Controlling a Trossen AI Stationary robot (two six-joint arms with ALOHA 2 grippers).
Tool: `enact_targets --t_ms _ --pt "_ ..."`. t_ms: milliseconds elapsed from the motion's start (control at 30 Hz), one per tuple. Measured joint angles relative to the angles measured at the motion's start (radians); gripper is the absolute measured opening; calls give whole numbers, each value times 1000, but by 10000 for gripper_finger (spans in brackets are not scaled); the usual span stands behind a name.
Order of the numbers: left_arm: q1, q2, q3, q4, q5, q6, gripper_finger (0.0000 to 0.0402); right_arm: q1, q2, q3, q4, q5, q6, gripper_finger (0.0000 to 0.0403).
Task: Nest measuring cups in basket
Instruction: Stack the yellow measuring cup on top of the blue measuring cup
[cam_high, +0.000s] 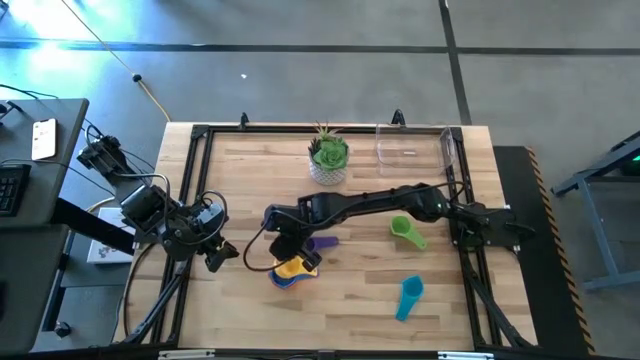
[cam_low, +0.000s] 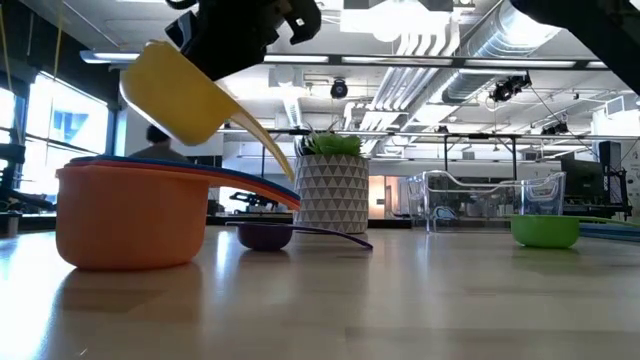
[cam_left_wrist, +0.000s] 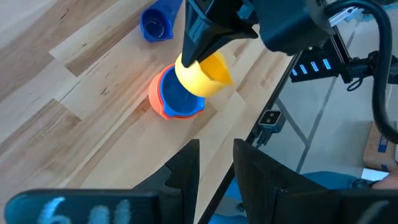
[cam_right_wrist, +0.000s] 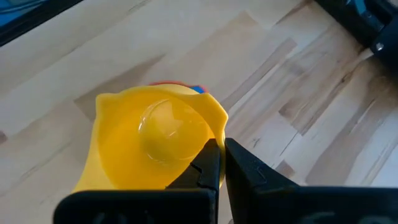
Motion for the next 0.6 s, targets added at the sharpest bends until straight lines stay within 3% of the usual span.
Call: enact_targets --t_ms 600 --pt "0 0 0 -1 0 3 90 12 13 0 36 13 -10 19"
